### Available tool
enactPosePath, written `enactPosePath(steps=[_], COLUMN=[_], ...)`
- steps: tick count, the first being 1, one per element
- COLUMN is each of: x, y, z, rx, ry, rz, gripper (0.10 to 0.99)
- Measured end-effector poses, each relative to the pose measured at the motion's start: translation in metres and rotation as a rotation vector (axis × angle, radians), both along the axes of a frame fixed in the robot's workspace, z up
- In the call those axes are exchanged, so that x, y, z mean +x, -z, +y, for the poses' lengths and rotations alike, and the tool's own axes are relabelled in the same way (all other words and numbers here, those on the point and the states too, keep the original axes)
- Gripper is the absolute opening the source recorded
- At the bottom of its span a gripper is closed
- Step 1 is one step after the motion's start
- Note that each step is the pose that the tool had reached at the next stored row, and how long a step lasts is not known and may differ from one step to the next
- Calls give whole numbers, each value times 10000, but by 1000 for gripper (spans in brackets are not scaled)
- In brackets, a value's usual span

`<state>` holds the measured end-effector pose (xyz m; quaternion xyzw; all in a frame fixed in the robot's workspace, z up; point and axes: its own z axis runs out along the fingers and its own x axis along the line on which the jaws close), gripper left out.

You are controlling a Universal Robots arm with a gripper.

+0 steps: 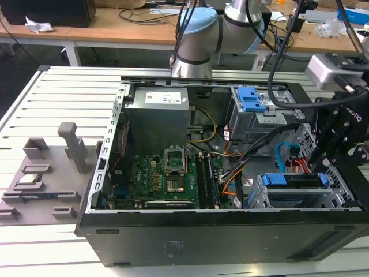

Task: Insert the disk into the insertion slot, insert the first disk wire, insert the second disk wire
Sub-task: 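Insert the first disk wire, then insert the second disk wire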

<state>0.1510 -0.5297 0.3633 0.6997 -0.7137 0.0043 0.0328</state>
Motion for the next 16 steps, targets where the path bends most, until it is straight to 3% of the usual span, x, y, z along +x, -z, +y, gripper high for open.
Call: enactPosePath(steps=[1, 3, 6, 16], x=[0, 0, 0, 0], y=[-36, -128, -222, -228], z=[7, 14, 14, 14], rx=[0, 2, 1, 1], ry=[1, 1, 1, 0], rz=[0, 0, 0, 0], gripper=[227, 106, 106, 114])
